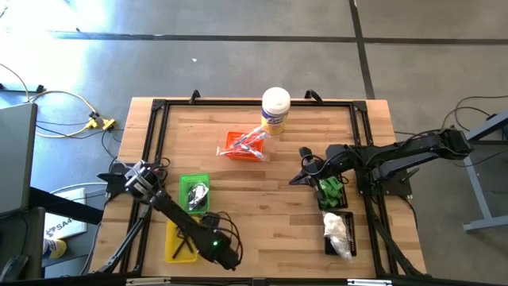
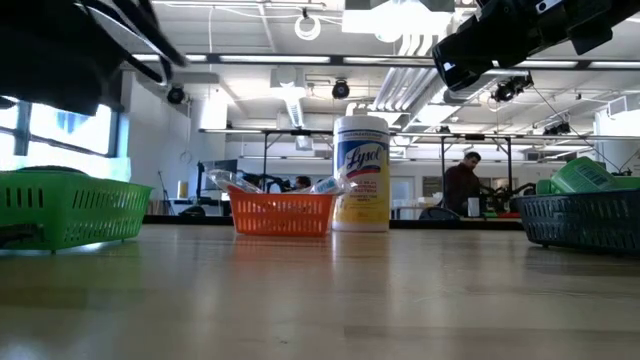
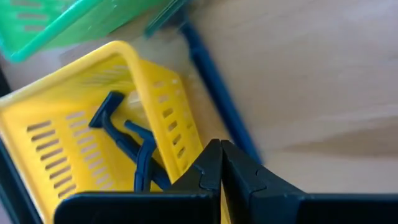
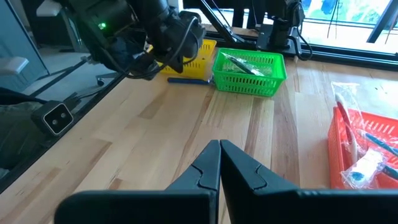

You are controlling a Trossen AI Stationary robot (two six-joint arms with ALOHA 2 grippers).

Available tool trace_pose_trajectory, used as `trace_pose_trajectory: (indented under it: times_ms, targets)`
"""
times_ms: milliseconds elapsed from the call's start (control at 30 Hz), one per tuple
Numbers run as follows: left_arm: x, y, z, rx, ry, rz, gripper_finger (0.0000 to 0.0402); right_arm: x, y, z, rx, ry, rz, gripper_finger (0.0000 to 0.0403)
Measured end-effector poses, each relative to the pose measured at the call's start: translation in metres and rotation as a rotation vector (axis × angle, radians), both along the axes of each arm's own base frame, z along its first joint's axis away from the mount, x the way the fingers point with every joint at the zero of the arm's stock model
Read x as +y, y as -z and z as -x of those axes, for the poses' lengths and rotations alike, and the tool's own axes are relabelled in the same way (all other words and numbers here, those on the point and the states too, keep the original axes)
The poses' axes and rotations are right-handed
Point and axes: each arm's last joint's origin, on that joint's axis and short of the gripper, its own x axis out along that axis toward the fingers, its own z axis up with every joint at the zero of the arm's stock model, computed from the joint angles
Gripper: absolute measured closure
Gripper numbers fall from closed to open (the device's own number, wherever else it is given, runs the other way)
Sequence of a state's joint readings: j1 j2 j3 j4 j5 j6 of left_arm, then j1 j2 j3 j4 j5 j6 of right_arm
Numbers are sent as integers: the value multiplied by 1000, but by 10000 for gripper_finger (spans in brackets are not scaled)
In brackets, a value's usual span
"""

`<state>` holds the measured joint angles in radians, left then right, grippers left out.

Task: Pick & Place Travel size toiletries
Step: Put the blue razor into the yellow bin

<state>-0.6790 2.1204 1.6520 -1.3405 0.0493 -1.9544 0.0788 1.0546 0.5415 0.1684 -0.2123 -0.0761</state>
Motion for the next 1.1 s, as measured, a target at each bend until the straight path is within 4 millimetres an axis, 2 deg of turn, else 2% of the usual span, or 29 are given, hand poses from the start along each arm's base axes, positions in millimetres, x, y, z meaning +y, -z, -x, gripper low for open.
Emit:
trace_pose_trajectory:
  times_ms: [333, 600, 733, 900, 1100]
  targets:
    - [-10, -3, 21, 52, -33, -106, 401, 0, 0, 0, 0, 0, 0, 400]
    - [-7, -1, 9, -74, -20, -116, 401, 0, 0, 0, 0, 0, 0, 400]
    - [0, 13, 4, 24, -15, -134, 401, 0, 0, 0, 1, 0, 0, 400]
    - [-1, 30, 1, 81, 0, -126, 401, 0, 0, 0, 1, 0, 0, 400]
    - [-3, 32, -2, 44, 18, -117, 401, 0, 0, 0, 0, 0, 0, 400]
